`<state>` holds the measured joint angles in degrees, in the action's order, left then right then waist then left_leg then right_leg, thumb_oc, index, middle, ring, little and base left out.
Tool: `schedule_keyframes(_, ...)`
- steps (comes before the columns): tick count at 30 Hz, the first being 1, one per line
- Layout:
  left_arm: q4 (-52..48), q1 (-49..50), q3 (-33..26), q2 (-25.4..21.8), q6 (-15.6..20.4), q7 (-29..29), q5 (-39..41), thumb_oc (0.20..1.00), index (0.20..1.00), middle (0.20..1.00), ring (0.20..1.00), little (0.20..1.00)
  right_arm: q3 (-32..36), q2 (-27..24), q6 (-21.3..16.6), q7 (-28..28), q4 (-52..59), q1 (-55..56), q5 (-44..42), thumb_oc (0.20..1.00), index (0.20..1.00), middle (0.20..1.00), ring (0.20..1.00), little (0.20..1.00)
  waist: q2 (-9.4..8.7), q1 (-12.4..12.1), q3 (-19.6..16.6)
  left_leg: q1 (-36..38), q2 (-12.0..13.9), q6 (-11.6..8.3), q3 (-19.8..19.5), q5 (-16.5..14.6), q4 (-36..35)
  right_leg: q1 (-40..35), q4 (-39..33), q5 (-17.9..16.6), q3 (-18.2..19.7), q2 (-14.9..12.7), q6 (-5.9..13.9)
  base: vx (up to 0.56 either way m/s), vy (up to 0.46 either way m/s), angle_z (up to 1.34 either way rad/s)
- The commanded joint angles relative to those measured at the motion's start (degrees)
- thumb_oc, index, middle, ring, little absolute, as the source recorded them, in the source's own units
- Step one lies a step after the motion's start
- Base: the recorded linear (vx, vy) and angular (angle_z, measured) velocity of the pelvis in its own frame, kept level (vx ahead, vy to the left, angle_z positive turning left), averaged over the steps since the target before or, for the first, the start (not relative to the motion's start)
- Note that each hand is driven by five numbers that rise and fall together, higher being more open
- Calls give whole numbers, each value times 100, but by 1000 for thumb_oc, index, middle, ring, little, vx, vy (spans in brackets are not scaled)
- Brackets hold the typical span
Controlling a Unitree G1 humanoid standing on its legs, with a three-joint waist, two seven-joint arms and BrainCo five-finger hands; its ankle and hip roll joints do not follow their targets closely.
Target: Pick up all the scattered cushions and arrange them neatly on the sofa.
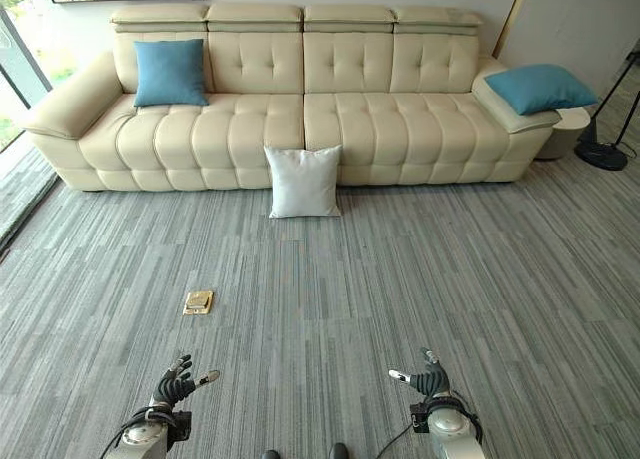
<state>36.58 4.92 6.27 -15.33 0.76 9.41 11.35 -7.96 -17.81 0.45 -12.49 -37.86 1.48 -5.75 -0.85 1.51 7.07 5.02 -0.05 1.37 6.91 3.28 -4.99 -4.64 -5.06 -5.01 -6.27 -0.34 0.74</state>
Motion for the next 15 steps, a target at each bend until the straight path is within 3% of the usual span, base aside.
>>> schedule_keyframes(1,176,-259,-6,-123,249,136,187,1000,1000,1000,1000,1000,85,-29,-204,-198,-15,-222,-138,1000,1000,1000,1000,1000,-12,111,-86,82,342,-486,-35,-467,-1,-166,6,734,-21,-479,619,0,0,0)
schedule_keyframes(15,125,-139,18,-72,194,120,141,1000,1000,1000,1000,1000,-22,24,-169,-159,49,-152,-124,1000,1000,1000,1000,1000,5,90,-46,104,312,-474,-68,-500,-1,-190,6,762,-67,-500,627,0,0,0)
